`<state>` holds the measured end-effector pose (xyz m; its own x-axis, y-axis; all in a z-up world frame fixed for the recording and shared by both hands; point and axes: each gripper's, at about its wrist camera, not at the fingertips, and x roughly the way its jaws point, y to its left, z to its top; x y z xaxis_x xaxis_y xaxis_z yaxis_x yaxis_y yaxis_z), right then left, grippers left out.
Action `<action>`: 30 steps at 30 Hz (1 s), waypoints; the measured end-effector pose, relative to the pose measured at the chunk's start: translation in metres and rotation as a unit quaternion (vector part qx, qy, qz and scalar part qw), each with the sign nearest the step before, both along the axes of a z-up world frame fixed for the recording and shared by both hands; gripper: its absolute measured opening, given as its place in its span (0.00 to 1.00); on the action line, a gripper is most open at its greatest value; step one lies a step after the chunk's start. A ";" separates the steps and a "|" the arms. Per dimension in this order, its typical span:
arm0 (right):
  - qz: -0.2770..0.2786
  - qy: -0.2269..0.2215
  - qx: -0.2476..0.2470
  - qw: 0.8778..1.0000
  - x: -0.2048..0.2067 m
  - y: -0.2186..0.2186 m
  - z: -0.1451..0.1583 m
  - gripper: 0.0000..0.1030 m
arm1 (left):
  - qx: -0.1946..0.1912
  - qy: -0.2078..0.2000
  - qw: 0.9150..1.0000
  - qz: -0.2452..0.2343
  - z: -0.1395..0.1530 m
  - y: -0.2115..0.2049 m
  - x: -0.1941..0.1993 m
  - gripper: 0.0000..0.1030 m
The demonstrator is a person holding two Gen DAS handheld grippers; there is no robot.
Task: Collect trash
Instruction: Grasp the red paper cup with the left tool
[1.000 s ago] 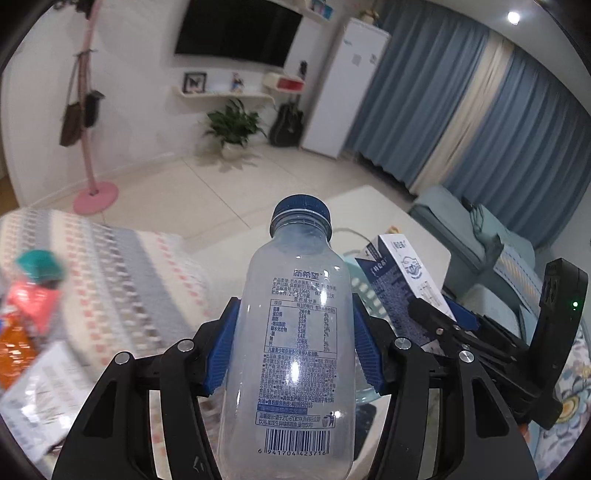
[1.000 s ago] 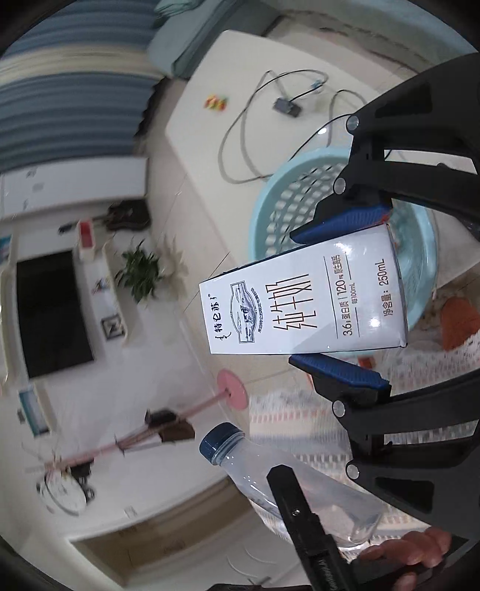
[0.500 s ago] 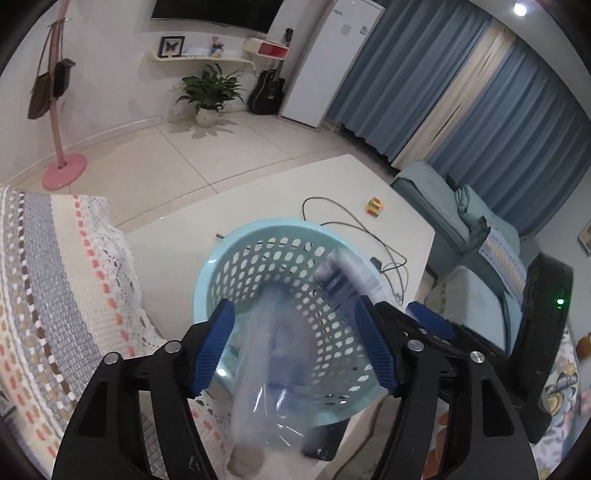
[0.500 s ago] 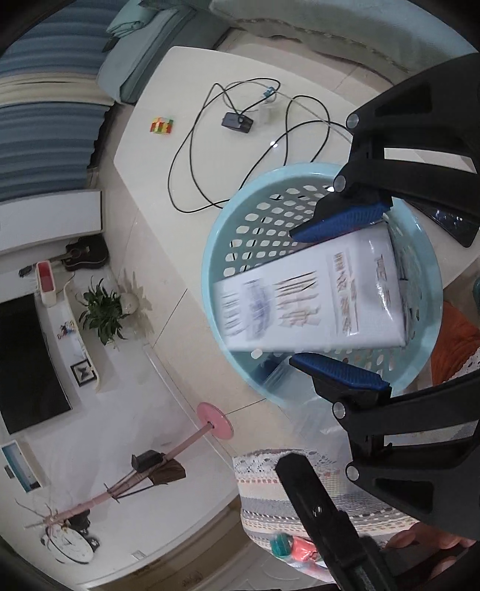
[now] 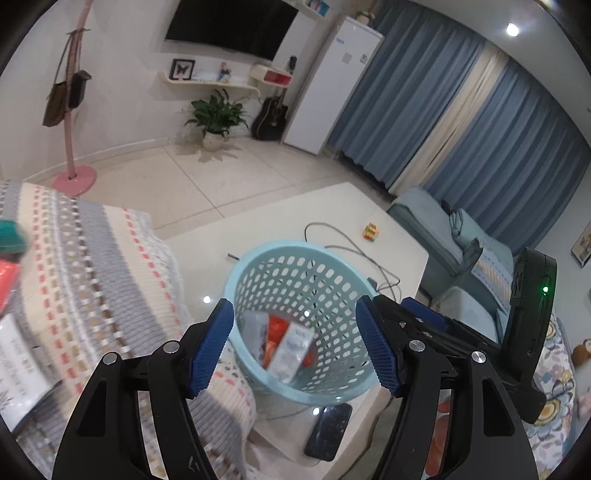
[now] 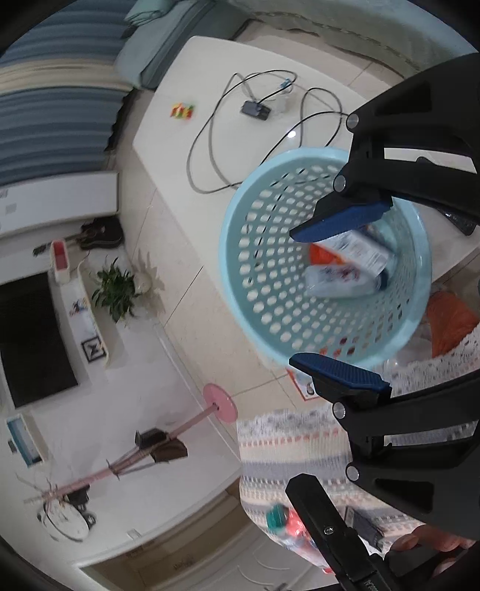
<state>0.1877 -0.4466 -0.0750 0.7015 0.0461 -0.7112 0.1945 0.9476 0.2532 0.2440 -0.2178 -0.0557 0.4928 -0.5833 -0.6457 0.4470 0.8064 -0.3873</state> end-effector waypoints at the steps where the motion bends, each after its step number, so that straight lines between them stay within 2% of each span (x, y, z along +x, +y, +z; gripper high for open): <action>1: 0.008 -0.006 -0.003 1.000 -0.001 0.008 0.006 0.57 | -0.003 -0.004 1.000 0.004 0.004 0.005 -0.003 0.65; 10: 0.099 -0.054 -0.022 0.993 -0.005 0.087 0.049 0.57 | -0.028 -0.057 0.996 0.058 0.051 0.075 -0.041 0.65; 16: 0.173 -0.069 -0.024 0.982 0.002 0.154 0.061 0.57 | -0.024 -0.080 0.988 0.130 0.070 0.146 -0.059 0.65; 20: 0.213 -0.070 -0.024 0.974 0.009 0.196 0.064 0.57 | -0.018 -0.084 0.977 0.194 0.076 0.208 -0.067 0.66; 22: 0.229 -0.066 -0.025 0.971 0.014 0.216 0.063 0.57 | -0.015 -0.082 0.971 0.225 0.076 0.238 -0.071 0.70; 26: 0.259 -0.058 -0.031 0.964 0.021 0.248 0.060 0.57 | -0.019 -0.064 0.954 0.291 0.072 0.312 -0.078 0.72; 30: 0.292 -0.040 -0.025 0.955 0.031 0.280 0.054 0.54 | -0.006 -0.047 0.937 0.347 0.063 0.363 -0.084 0.73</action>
